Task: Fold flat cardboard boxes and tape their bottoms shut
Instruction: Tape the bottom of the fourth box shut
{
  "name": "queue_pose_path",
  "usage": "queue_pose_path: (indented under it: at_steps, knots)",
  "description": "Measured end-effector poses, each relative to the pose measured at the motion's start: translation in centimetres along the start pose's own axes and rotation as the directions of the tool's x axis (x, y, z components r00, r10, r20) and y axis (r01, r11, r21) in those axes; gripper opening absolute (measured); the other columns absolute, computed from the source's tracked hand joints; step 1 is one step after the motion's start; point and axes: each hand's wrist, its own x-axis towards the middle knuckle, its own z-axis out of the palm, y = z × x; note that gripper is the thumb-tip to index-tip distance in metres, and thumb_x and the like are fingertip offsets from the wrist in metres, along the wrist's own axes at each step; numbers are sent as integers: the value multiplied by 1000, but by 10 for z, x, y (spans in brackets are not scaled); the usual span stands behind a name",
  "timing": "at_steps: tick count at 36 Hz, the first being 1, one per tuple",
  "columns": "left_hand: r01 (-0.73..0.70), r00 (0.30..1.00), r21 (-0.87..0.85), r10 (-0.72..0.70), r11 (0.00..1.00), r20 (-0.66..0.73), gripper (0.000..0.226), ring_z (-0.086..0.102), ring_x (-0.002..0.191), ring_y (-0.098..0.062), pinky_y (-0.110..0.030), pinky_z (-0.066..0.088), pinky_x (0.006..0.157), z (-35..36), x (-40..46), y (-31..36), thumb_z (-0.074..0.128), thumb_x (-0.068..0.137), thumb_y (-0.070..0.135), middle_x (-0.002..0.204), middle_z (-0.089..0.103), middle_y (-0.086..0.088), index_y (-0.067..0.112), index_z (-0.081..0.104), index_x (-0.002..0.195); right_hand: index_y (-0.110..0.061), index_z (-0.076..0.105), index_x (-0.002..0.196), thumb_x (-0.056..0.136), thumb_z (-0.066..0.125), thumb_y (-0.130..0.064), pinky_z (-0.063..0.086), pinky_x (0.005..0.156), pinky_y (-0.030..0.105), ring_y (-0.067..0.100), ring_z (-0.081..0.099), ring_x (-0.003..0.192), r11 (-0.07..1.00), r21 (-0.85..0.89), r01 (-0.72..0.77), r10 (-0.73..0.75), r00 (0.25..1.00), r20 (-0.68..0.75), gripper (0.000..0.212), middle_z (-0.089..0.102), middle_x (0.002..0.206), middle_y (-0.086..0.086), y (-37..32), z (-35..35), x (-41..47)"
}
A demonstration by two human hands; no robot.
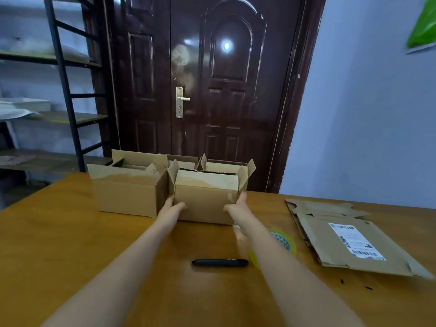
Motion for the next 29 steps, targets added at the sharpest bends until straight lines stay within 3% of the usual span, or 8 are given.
queue_pose_path:
  at_steps: [3, 7, 10, 15, 19, 23, 26, 29]
  knots:
    - [-3, 1000, 6, 3, 1000, -27, 56, 38, 132, -30, -43, 31, 111, -3, 7, 0, 50, 95, 19, 144, 42, -9, 16, 29, 147, -19, -6, 149, 92, 47, -1, 36, 95, 31, 25, 38, 128, 999, -32, 22, -21, 999, 34, 80, 23, 154, 5, -3, 5, 1]
    - [0, 999, 57, 3, 998, -41, 55, 39, 132, -31, -42, 31, 109, -6, 12, 2, 49, 96, 21, 144, 42, -11, 14, 28, 147, -17, -7, 149, 94, 45, 0, 42, 87, 27, 12, 39, 100, 995, -86, 57, -53, 997, 52, 78, 22, 155, 4, -3, 9, 5]
    - [1, 999, 105, 3, 994, -35, 55, 40, 131, -31, -43, 34, 108, -10, 12, 2, 48, 96, 20, 143, 43, -12, 13, 29, 147, -18, -7, 149, 93, 46, 0, 38, 79, 23, 16, 42, 109, 990, -125, 65, -60, 997, 46, 79, 23, 154, 6, -2, 9, 7]
    - [-37, 994, 251, 62, 967, -94, 56, 41, 131, -32, -42, 37, 105, -12, 10, 0, 48, 96, 16, 145, 42, -15, 11, 27, 147, -18, 3, 150, 93, 49, -7, 44, 82, 26, 18, 45, 110, 949, -298, 97, -92, 995, 33, 74, 31, 148, 10, 6, 2, 7]
    - [-60, 978, 412, 137, 909, -160, 50, 55, 106, -29, -35, 44, 85, -12, -1, 3, 47, 96, 19, 131, 53, -17, 6, 33, 142, -18, 16, 149, 92, 51, -10, 46, 96, 32, 25, 41, 129, 848, -505, 161, -185, 983, 3, 67, 28, 150, 9, 14, -14, 0]
    - [-89, 954, 694, 262, 714, -147, 40, 58, 83, -20, -33, 55, 68, -11, -18, 8, 47, 95, 32, 97, 57, -4, 9, 45, 128, -13, 21, 148, 92, 48, -14, 43, 100, 38, 25, 40, 131, 713, -683, 161, -253, 967, -37, 62, 28, 152, 7, 16, -41, -9]
    - [-166, 931, 853, 364, 494, -29, 35, 58, 77, -16, -31, 55, 63, -2, -33, 15, 44, 95, 35, 88, 55, 2, 13, 46, 123, -12, 27, 145, 93, 47, -19, 44, 98, 38, 26, 43, 127, 605, -783, 145, -291, 955, -48, 56, 36, 146, 8, 16, -65, -18]
    - [-263, 906, 913, 406, 311, 122, 35, 56, 77, -13, -24, 49, 59, 16, -45, 26, 42, 96, 36, 89, 54, 4, 16, 45, 125, -10, 29, 143, 93, 48, -24, 42, 98, 39, 28, 44, 124, 408, -905, 119, -319, 948, -20, 56, 40, 142, 10, 19, -91, -28]
